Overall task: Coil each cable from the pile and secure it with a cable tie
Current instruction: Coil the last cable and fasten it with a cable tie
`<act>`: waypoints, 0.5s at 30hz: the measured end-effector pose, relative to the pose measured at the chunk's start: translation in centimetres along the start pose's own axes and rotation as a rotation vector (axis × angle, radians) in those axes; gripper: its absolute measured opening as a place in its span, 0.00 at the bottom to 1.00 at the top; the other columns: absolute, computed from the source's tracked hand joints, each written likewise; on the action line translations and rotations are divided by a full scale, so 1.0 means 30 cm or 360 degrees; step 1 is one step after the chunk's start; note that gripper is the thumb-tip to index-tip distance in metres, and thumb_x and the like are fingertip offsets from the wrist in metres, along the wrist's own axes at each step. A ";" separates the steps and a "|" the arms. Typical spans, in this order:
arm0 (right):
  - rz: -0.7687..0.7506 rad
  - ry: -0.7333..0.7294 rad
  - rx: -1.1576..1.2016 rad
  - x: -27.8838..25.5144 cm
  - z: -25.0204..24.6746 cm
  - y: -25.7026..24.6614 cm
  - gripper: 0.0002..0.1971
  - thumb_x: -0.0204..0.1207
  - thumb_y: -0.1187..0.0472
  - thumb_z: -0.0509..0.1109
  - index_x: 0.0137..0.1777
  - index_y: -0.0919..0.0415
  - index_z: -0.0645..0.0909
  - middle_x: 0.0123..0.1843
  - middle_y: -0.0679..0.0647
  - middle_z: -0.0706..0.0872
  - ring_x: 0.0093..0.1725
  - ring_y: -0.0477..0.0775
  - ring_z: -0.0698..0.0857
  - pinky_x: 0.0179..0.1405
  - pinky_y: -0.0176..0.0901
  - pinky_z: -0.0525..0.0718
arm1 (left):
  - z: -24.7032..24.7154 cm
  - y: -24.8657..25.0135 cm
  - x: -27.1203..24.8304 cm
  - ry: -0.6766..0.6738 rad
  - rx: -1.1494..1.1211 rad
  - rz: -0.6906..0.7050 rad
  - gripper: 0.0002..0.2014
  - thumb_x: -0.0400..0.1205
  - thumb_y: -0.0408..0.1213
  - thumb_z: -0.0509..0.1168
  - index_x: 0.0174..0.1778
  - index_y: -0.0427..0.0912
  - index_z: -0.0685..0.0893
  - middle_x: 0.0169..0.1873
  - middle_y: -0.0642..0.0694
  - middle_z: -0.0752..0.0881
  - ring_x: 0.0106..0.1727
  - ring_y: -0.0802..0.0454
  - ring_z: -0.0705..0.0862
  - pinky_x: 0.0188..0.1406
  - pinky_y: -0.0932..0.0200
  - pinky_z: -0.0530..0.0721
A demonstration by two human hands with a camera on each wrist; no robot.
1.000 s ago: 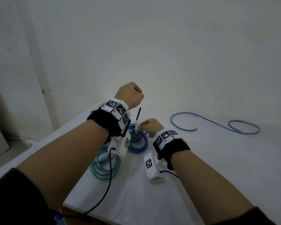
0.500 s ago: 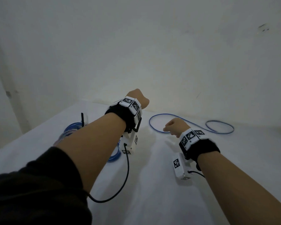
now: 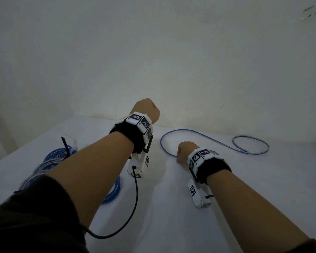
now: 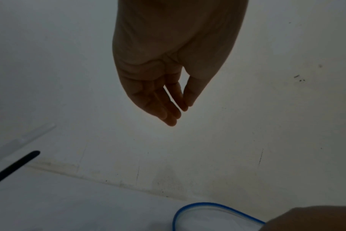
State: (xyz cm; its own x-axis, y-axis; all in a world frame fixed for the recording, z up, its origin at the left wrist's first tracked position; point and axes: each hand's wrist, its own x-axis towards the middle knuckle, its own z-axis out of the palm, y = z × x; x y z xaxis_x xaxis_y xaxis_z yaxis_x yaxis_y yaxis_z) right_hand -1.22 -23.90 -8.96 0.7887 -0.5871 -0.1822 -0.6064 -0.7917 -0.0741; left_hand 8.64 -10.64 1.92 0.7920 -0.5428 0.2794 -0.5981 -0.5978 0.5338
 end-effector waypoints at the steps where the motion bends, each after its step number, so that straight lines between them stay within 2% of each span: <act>1: -0.0013 -0.0031 -0.0067 0.088 0.047 0.042 0.10 0.69 0.56 0.72 0.49 0.56 0.85 0.53 0.58 0.87 0.52 0.63 0.86 0.52 0.56 0.86 | -0.001 -0.003 0.001 -0.0013 -0.0001 0.0009 0.11 0.83 0.36 0.59 0.50 0.35 0.84 0.45 0.41 0.85 0.50 0.42 0.83 0.41 0.59 0.73; 2: -0.0034 -0.0067 -0.0102 0.123 0.062 0.058 0.15 0.67 0.55 0.73 0.55 0.55 0.85 0.59 0.58 0.86 0.56 0.65 0.85 0.54 0.61 0.86 | -0.002 -0.003 -0.002 -0.0036 0.0005 0.0019 0.11 0.83 0.36 0.59 0.50 0.34 0.84 0.46 0.40 0.85 0.51 0.41 0.83 0.42 0.59 0.73; 3: -0.0047 -0.0066 -0.0082 0.112 0.054 0.054 0.17 0.67 0.56 0.74 0.57 0.55 0.85 0.62 0.57 0.85 0.58 0.65 0.84 0.55 0.62 0.85 | -0.005 -0.002 -0.009 -0.0065 0.0016 0.0029 0.11 0.83 0.36 0.59 0.48 0.35 0.84 0.46 0.40 0.84 0.51 0.41 0.83 0.42 0.59 0.73; 4: -0.0081 -0.0053 -0.0005 0.067 0.022 0.038 0.15 0.69 0.58 0.73 0.56 0.57 0.85 0.60 0.57 0.86 0.58 0.63 0.84 0.55 0.58 0.85 | -0.007 -0.002 -0.016 -0.0093 0.0022 0.0042 0.09 0.83 0.36 0.59 0.47 0.37 0.83 0.46 0.40 0.83 0.51 0.41 0.83 0.43 0.59 0.73; 6: -0.0224 0.0022 0.0230 -0.073 -0.075 -0.012 0.05 0.75 0.63 0.69 0.47 0.59 0.85 0.50 0.56 0.87 0.52 0.59 0.83 0.51 0.48 0.82 | -0.011 0.006 -0.035 -0.0163 0.0020 0.0083 0.09 0.83 0.36 0.59 0.49 0.38 0.83 0.49 0.40 0.84 0.57 0.41 0.82 0.46 0.58 0.75; 7: -0.0270 0.0085 0.0407 -0.104 -0.106 -0.022 0.04 0.76 0.64 0.67 0.42 0.57 0.82 0.45 0.54 0.86 0.48 0.56 0.83 0.47 0.45 0.80 | -0.014 0.011 -0.048 -0.0216 0.0019 0.0120 0.11 0.83 0.35 0.58 0.54 0.38 0.85 0.54 0.40 0.85 0.61 0.42 0.81 0.50 0.57 0.76; 8: -0.0287 0.0153 0.0587 -0.139 -0.138 -0.032 0.05 0.77 0.64 0.66 0.41 0.55 0.80 0.40 0.52 0.85 0.44 0.54 0.82 0.43 0.42 0.77 | -0.017 0.016 -0.060 -0.0280 0.0025 0.0170 0.13 0.84 0.36 0.58 0.58 0.38 0.84 0.58 0.40 0.85 0.63 0.42 0.80 0.55 0.56 0.76; 10: -0.0391 0.0270 0.0845 -0.197 -0.190 -0.045 0.04 0.78 0.65 0.66 0.43 0.57 0.79 0.35 0.49 0.82 0.36 0.50 0.78 0.36 0.41 0.74 | -0.023 0.025 -0.087 -0.0403 0.0025 0.0272 0.15 0.85 0.38 0.57 0.62 0.38 0.82 0.63 0.41 0.83 0.65 0.43 0.79 0.61 0.56 0.75; 11: -0.0440 0.0344 0.0917 -0.227 -0.214 -0.049 0.03 0.78 0.65 0.66 0.46 0.58 0.80 0.34 0.48 0.81 0.34 0.49 0.77 0.33 0.38 0.72 | -0.029 0.033 -0.105 -0.0454 0.0005 0.0316 0.15 0.85 0.39 0.56 0.63 0.38 0.81 0.63 0.41 0.83 0.64 0.44 0.79 0.61 0.56 0.75; 13: -0.0495 0.0478 0.1044 -0.274 -0.258 -0.046 0.04 0.77 0.65 0.68 0.49 0.63 0.83 0.35 0.50 0.80 0.35 0.48 0.76 0.32 0.34 0.70 | -0.038 0.043 -0.138 -0.0554 -0.0102 0.0375 0.16 0.86 0.40 0.55 0.60 0.35 0.82 0.57 0.41 0.86 0.56 0.47 0.82 0.54 0.57 0.77; 15: -0.0552 0.0648 0.1159 -0.326 -0.293 -0.043 0.05 0.76 0.65 0.69 0.49 0.65 0.85 0.41 0.53 0.83 0.43 0.50 0.79 0.39 0.35 0.74 | -0.052 0.052 -0.178 -0.0629 -0.0272 0.0433 0.15 0.86 0.39 0.55 0.54 0.36 0.84 0.45 0.44 0.88 0.44 0.53 0.82 0.47 0.60 0.79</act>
State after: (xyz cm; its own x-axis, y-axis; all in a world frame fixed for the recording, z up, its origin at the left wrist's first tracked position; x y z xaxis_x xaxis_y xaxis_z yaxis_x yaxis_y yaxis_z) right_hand -7.25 -18.61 1.55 0.8298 -0.4592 0.3171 -0.1321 -0.7137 -0.6879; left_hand 3.67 -7.76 2.50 0.4836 -0.8669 0.1209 -0.7216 -0.3167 0.6156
